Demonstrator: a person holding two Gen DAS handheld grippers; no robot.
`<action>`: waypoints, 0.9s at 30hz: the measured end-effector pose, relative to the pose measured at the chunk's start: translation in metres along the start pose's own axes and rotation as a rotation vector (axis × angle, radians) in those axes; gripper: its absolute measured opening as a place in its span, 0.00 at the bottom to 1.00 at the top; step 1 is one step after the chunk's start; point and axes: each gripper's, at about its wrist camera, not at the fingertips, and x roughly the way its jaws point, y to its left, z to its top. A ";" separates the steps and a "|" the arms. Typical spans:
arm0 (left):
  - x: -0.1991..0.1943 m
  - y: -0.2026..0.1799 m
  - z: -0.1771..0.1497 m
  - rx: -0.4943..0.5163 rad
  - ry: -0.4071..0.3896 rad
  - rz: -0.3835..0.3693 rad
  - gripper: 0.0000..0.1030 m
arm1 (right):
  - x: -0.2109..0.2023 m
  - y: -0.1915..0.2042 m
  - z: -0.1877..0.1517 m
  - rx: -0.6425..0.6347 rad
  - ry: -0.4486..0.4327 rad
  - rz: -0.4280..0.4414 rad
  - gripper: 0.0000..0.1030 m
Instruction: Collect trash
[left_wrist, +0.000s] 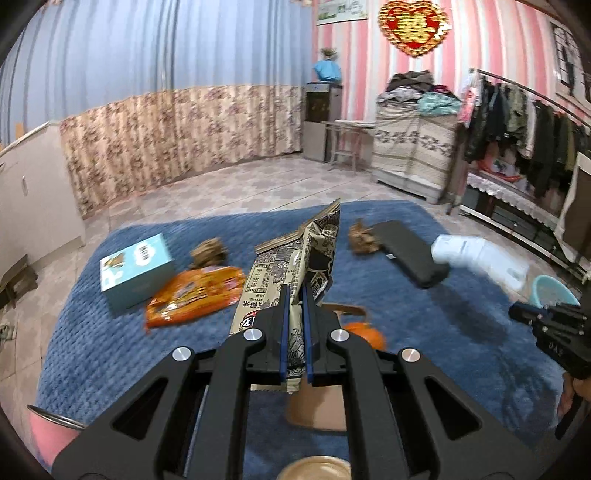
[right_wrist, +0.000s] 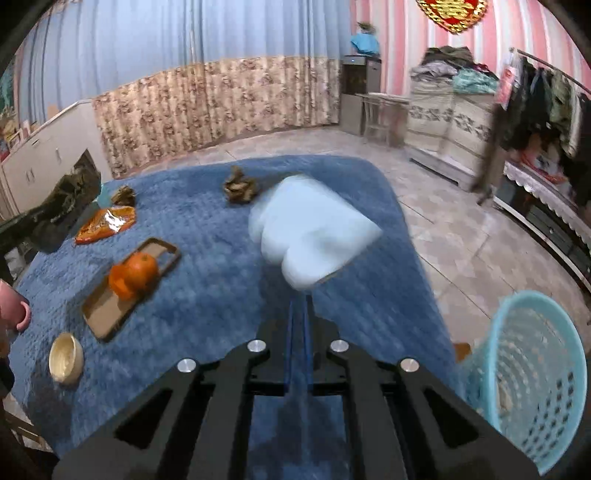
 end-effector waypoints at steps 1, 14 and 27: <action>-0.003 -0.009 0.000 0.010 -0.002 -0.007 0.05 | 0.000 -0.006 -0.004 0.005 0.013 -0.004 0.05; 0.019 -0.027 -0.005 0.041 0.036 0.005 0.05 | 0.047 -0.044 0.009 0.068 -0.048 -0.128 0.81; 0.057 0.001 0.015 0.009 0.035 0.027 0.05 | 0.139 -0.016 0.069 -0.161 0.094 -0.096 0.69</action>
